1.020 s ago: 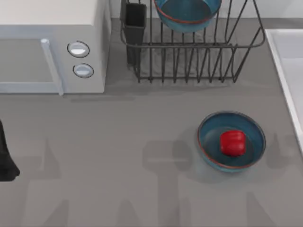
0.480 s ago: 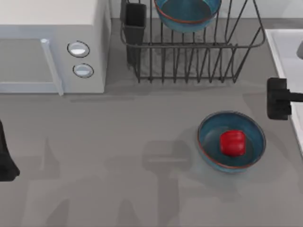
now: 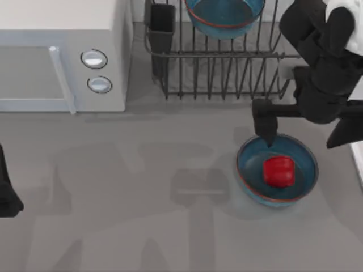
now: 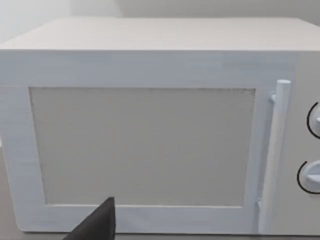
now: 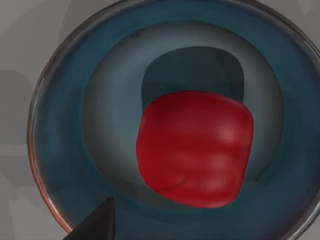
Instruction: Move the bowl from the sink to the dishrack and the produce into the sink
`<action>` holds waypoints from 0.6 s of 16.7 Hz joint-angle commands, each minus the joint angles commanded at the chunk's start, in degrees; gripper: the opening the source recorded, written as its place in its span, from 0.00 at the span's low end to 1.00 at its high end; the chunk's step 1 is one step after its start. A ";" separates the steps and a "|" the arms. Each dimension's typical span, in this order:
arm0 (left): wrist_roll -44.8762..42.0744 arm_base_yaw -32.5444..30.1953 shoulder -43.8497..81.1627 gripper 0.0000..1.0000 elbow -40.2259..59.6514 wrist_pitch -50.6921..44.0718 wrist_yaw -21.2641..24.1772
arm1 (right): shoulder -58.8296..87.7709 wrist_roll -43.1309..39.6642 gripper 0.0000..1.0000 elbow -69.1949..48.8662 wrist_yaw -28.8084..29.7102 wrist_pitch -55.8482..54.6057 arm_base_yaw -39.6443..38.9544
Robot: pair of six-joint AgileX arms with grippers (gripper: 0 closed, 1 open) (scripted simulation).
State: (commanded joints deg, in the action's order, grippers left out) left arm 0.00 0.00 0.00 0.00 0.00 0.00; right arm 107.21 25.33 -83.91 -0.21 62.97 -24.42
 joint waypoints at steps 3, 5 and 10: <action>0.00 0.00 0.00 1.00 0.00 0.00 0.00 | 5.01 1.20 1.00 -4.41 0.24 2.81 -1.19; 0.00 0.00 0.00 1.00 0.00 0.00 0.00 | 5.48 1.34 1.00 -4.87 0.28 3.11 -1.32; 0.00 0.00 0.00 1.00 0.00 0.00 0.00 | 5.42 1.30 1.00 -4.56 0.25 2.82 -1.01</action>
State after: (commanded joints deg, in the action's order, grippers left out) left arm 0.00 0.00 0.00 0.00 0.00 0.00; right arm 112.63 26.62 -88.46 0.03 65.80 -25.43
